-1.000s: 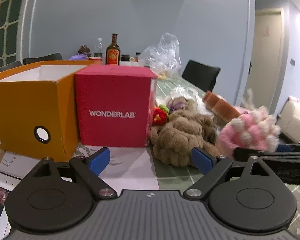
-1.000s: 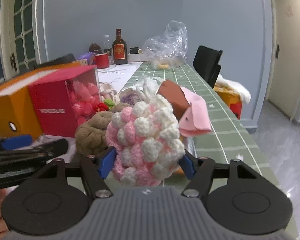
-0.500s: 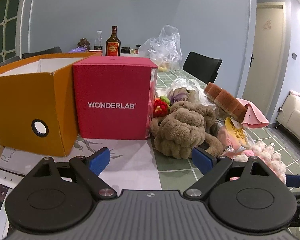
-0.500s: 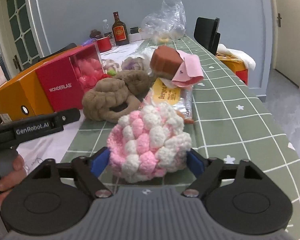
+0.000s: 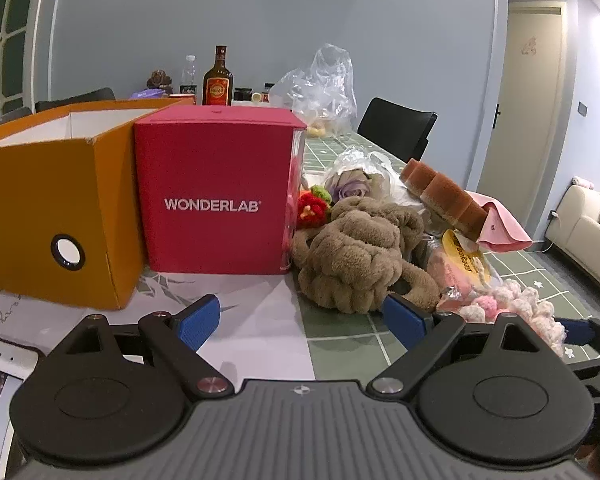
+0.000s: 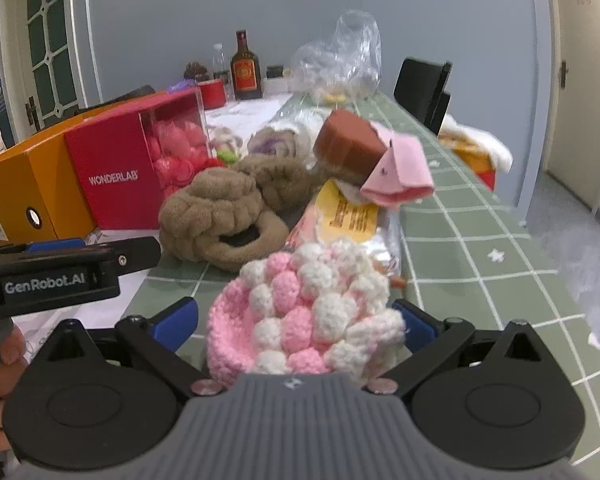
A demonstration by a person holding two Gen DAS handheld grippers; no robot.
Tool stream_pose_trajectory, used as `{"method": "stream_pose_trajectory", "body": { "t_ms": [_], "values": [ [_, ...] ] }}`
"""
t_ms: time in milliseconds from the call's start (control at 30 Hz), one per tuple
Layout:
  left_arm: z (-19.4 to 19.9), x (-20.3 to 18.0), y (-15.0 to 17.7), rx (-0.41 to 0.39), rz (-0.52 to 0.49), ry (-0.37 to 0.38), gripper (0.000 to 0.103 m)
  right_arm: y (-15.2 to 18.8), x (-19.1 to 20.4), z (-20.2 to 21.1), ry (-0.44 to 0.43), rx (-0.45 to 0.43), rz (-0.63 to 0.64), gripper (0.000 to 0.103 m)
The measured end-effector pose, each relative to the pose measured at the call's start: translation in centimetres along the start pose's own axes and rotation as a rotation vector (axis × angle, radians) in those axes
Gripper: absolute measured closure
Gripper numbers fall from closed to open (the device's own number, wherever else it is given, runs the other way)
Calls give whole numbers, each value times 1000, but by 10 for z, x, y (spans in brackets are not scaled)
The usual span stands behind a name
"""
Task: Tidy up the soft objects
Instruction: 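Grasp the brown plush teddy bear with the left tool while the right tool holds the bobble toy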
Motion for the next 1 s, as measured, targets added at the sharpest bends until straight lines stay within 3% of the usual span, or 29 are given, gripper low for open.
{"method": "stream_pose_trajectory", "body": {
  "t_ms": [133, 167, 200, 367, 600, 733, 933, 967, 1000],
  "values": [
    [3, -4, -4, -40, -22, -22, 0, 3, -2, 3, 7, -5, -23, 22],
    [4, -5, -6, -53, -31, -39, 0, 4, -5, 6, 10, -23, -44, 35],
    [6, -8, -8, -68, -40, -49, 0, 5, -9, 9, 13, -34, -66, 41],
    [2, -29, -22, -70, -90, -33, 0, 7, -27, 9, -46, -47, -207, 43],
    [-25, -49, -31, -5, -178, -118, 0, 7, -22, 8, -43, -43, -184, 43],
    [-37, -57, -37, 1, -171, -137, 0, 7, -24, 6, -61, -34, -191, 42],
    [-65, -53, -29, 120, -83, -90, 1, 8, -27, 4, -97, -22, -212, 40],
    [-64, -50, -27, 129, -69, -87, 31, 8, -27, 4, -99, -22, -212, 40],
    [-64, -48, -25, 146, -64, -76, 44, 8, -27, 4, -100, -21, -213, 40]
  ]
}}
Point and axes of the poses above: each gripper's, at about its wrist camera, not at the fingertips, and z roughly against the way its jaws point, x to its left, y to its underside, the point moved 5 cm from there along -z, roughly the way its jaws point, and after that the axes turned 2 degrees about -x, right-handed, at the moved point
